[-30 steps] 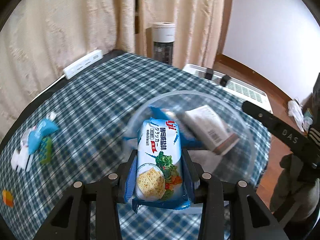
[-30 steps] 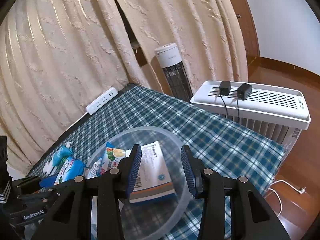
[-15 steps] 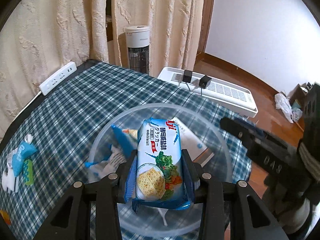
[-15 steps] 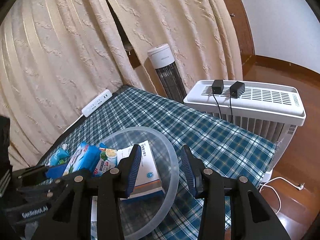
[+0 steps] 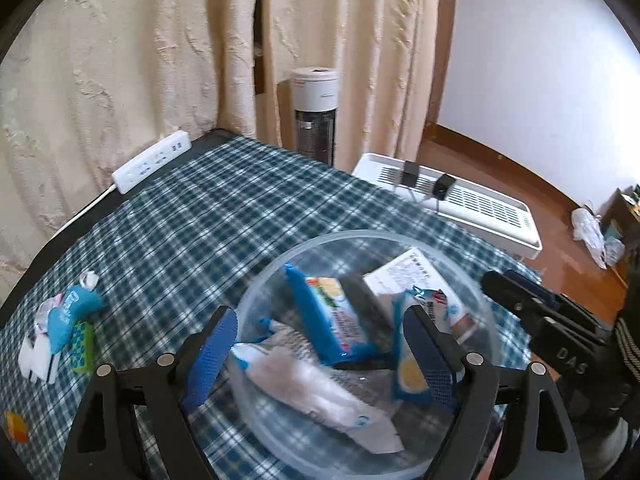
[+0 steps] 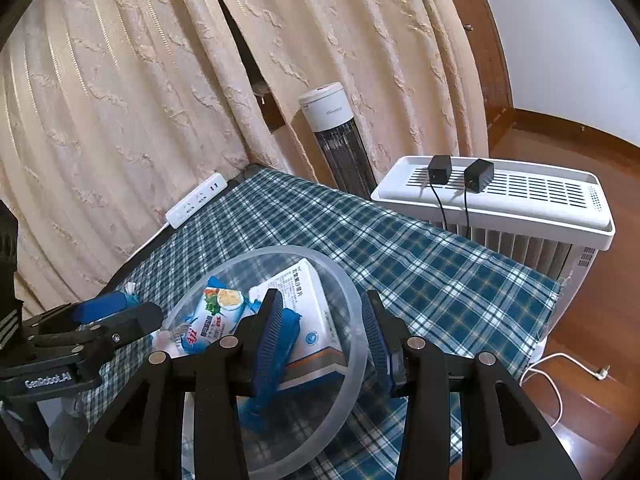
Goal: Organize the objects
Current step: 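Open both grippers to drop the cracker packets into the clear bowl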
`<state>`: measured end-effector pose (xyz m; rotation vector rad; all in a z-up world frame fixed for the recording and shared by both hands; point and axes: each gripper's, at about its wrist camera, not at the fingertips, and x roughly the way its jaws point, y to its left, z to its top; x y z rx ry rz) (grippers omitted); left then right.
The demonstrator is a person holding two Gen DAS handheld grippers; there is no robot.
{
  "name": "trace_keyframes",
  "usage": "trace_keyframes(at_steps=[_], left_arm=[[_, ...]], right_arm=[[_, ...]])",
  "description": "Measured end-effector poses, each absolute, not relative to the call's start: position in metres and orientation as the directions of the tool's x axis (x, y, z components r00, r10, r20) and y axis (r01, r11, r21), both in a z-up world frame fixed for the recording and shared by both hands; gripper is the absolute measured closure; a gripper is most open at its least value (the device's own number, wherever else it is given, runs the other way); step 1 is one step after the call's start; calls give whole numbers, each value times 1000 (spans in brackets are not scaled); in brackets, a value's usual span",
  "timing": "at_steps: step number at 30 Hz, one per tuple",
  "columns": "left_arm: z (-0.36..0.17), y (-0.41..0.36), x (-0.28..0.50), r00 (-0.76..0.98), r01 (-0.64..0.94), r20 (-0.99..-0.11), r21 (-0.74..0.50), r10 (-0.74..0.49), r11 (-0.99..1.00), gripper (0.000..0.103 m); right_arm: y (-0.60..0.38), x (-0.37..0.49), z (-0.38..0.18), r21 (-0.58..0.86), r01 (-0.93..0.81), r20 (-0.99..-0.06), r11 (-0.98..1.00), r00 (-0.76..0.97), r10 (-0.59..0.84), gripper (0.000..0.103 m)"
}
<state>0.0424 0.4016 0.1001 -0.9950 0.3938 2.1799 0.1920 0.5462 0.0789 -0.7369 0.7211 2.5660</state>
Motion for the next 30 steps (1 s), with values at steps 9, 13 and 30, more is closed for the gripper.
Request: trace_keyframes(at_steps=[9, 13, 30], left_arm=[[99, 388, 38, -511, -663, -747, 29, 424, -748, 11], [101, 379, 38, -539, -645, -735, 46, 412, -762, 2], [99, 316, 21, -617, -503, -731, 80, 293, -861, 0]], right_arm=[[536, 185, 80, 365, -458, -576, -810, -795, 190, 60], [530, 182, 82, 363, -449, -577, -817, -797, 181, 59], [483, 158, 95, 363, -341, -552, -867, -828, 94, 52]])
